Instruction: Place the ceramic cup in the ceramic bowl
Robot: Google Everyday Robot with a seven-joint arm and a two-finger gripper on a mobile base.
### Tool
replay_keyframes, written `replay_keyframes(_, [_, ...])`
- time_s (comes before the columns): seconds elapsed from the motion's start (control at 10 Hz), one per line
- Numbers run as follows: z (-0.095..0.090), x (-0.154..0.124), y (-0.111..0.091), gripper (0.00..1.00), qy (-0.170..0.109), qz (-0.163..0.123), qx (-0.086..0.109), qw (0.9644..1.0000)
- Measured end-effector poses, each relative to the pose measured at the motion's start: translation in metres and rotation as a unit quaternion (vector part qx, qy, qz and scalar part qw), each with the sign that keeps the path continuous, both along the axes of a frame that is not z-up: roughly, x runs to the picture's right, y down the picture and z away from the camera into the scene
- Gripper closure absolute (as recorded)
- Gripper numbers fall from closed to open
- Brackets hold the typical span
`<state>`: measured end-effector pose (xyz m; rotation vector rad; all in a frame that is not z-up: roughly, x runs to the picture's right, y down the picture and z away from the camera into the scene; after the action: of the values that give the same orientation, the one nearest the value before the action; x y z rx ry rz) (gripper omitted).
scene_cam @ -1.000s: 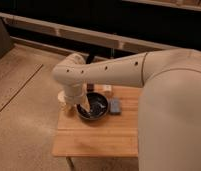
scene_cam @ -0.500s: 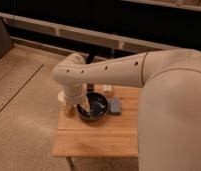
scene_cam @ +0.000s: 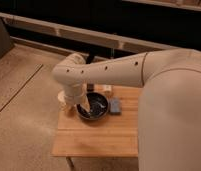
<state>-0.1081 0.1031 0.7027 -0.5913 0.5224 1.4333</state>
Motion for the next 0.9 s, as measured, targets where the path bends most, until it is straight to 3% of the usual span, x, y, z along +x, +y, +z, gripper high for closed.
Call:
replay_keyframes(0.2, [0.0,0.0,-0.001,0.35,0.0,0.0,0.003,1.0])
replay_keyframes(0.3, [0.002,-0.003,-0.007,0.35,-0.003,0.001,0.014,0.9999])
replay_keyframes(0.5, [0.007,-0.013,-0.035,0.35,-0.018,0.002,0.064,0.9978])
replay_keyframes(0.6, [0.008,-0.024,-0.062,0.35,-0.038,0.002,0.109,0.9933])
replay_keyframes(0.7, [0.009,-0.026,-0.073,0.35,-0.047,0.003,0.129,0.9905])
replay_keyframes(0.9, [0.01,-0.021,-0.077,0.35,-0.047,0.004,0.136,0.9896])
